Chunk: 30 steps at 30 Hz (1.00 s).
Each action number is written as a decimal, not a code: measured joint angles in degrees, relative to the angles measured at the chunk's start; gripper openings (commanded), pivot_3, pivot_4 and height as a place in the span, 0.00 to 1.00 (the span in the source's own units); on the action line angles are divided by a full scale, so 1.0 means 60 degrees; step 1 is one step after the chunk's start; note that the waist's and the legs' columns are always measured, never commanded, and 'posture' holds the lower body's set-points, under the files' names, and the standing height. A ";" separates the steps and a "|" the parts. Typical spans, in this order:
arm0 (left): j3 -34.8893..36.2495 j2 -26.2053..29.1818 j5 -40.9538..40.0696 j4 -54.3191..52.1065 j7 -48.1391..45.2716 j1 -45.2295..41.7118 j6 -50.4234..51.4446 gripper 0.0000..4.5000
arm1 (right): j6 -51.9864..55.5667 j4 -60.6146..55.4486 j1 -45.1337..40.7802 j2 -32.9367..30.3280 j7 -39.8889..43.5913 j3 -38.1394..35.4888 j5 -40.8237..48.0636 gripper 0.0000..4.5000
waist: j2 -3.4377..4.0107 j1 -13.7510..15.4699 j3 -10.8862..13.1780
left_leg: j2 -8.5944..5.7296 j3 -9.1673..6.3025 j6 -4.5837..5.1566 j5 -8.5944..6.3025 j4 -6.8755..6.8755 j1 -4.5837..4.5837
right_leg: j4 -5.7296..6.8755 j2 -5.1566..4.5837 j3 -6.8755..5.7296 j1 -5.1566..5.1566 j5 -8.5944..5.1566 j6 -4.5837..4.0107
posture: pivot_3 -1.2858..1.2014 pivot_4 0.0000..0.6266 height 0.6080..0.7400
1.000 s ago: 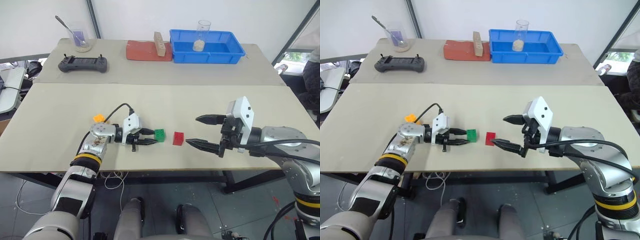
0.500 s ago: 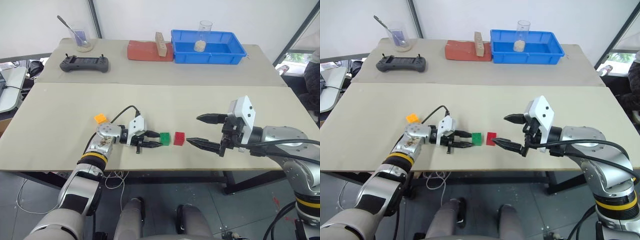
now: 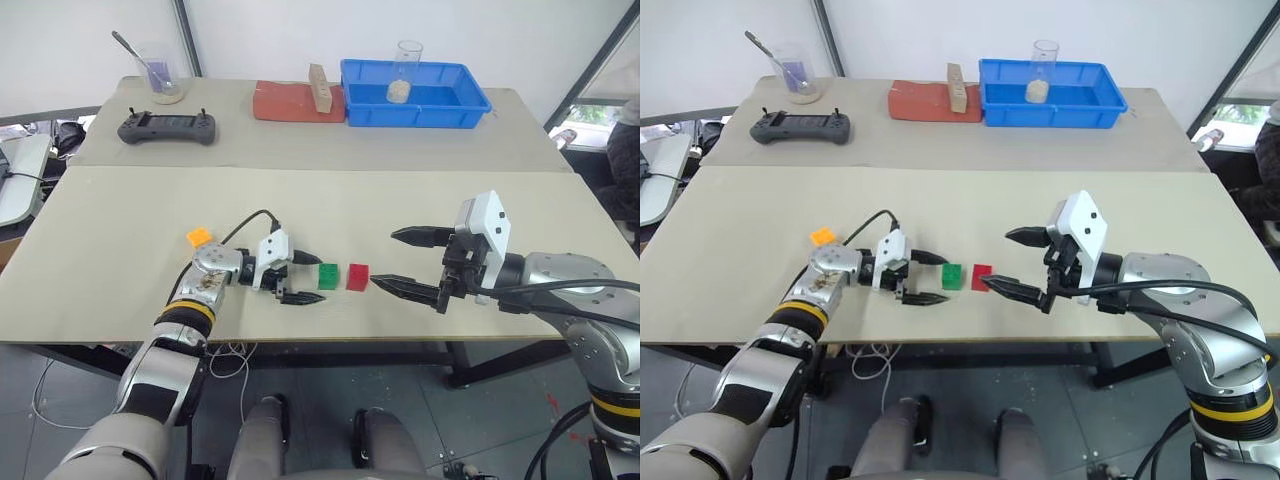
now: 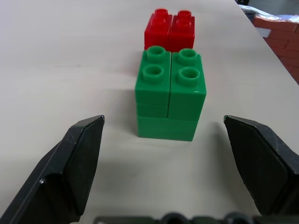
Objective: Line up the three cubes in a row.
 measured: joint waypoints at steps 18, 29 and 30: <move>0.3480 -0.1492 -0.0101 -1.1210 0.9380 0.6717 0.5950 0.99 | -0.0391 0.0664 -0.0563 0.0526 0.0335 0.0585 -0.0210 1.00 | 0.0000 0.0025 0.0000 | 0.0000 -0.0010 -0.0044 -0.0028 0.0005 0.0012 | 0.0012 -0.0002 0.0000 0.0006 -0.0004 -0.0003 | 0.52 0.24 1.00; 0.3673 -0.3050 0.1002 -0.9727 1.2983 0.6223 0.5634 0.99 | -0.0619 0.1135 -0.1034 0.0629 0.0752 0.0839 -0.0409 1.00 | -0.0002 0.0083 0.0000 | -0.0006 -0.0011 -0.0048 -0.0031 0.0006 0.0007 | 0.0001 -0.0006 -0.0004 0.0006 0.0002 -0.0004 | 0.52 0.24 1.00; 0.3653 -0.3147 0.1023 -0.9460 1.3160 0.6031 0.5543 0.99 | -0.0619 0.1136 -0.1069 0.0627 0.0756 0.0836 -0.0409 1.00 | -0.0003 0.0087 0.0000 | -0.0007 -0.0011 -0.0048 -0.0031 0.0006 0.0008 | 0.0002 -0.0007 -0.0005 0.0009 0.0002 -0.0004 | 0.52 0.24 1.00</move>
